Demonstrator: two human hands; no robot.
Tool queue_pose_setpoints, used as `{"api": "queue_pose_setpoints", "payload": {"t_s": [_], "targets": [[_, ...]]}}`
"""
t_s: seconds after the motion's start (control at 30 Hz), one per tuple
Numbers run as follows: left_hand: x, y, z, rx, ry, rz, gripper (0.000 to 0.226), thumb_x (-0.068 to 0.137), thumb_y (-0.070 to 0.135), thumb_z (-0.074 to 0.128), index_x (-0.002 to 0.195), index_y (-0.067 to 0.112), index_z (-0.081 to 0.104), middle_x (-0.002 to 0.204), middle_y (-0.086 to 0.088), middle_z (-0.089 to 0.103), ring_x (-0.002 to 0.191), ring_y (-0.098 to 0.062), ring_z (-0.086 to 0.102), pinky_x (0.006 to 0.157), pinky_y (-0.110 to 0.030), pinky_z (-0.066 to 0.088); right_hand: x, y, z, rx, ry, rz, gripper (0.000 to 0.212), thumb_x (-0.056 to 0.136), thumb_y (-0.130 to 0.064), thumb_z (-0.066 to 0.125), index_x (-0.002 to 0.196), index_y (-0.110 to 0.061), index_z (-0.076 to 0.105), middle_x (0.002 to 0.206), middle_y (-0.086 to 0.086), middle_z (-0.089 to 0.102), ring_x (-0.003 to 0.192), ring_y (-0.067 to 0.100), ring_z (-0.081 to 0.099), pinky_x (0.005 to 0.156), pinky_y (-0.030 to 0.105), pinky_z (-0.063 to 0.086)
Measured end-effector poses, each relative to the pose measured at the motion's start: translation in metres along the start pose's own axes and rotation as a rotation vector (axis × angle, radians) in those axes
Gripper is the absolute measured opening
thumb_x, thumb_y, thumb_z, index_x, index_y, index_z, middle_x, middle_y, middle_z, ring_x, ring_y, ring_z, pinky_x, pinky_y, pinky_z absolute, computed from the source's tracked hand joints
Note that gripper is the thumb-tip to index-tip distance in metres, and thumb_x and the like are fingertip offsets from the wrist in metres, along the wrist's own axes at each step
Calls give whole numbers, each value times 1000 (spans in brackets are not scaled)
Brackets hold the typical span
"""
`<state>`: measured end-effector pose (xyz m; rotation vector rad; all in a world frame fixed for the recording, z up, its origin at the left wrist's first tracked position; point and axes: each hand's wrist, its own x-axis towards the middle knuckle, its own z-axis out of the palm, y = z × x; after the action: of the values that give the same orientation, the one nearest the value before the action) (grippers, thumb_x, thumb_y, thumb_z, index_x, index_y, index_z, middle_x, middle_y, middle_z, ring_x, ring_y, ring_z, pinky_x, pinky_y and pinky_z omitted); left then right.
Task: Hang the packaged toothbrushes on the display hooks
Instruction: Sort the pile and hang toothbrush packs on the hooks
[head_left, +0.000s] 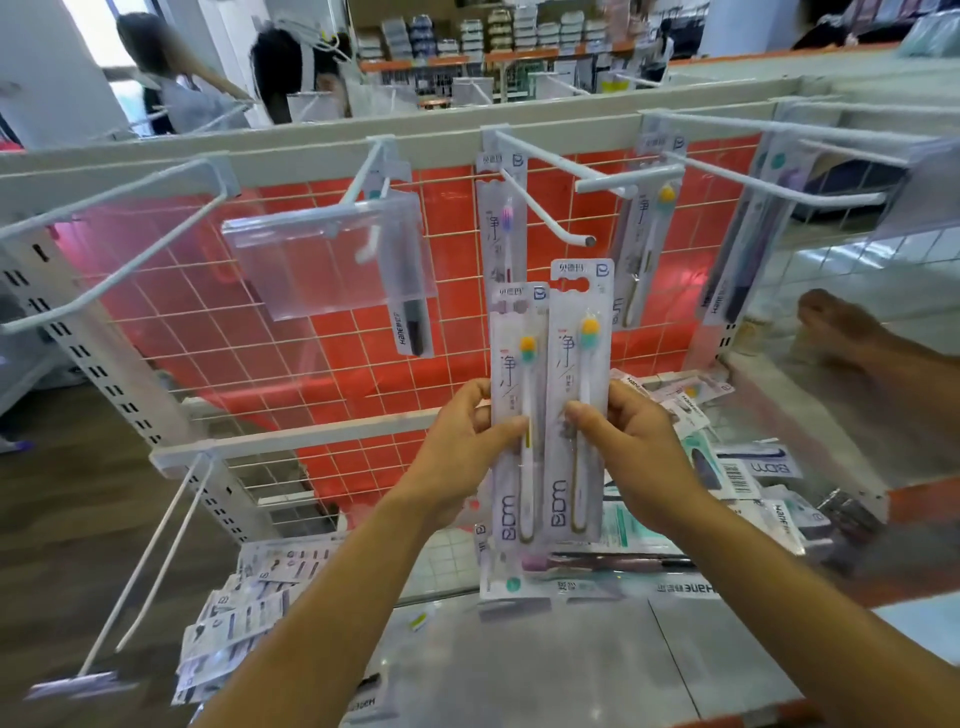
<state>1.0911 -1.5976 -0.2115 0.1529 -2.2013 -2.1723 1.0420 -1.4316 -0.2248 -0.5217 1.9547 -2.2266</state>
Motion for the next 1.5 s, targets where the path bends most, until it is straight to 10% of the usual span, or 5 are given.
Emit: {"api": "queue_pose_setpoints", "payload": {"t_s": [0.57,1.27,1.5], "targets": [[-19,-3,-7,-122,48,17,45,81,-1,71,123,6,56,106,-14,72,96,-29,71,85,-48,58,-19,6,34,81,-10,93,19,97,-15,52,111,-20,63,103,4,74,95,23,71,81,42,58],[-2,6,75,-107,127,103,32,84,3,70,115,8,62,103,-11,73,92,-27,72,78,-42,60,-19,-18,-40,-19,40,39,18,98,-17,50,109,-24,62,102,-2,72,94,13,69,75,28,58],[5,11,97,-85,164,117,28,87,5,69,113,11,64,102,-7,75,92,-23,73,82,-43,59,-13,-22,-63,-84,39,8,18,97,-17,53,110,-23,63,107,5,71,100,22,67,89,47,55]]}}
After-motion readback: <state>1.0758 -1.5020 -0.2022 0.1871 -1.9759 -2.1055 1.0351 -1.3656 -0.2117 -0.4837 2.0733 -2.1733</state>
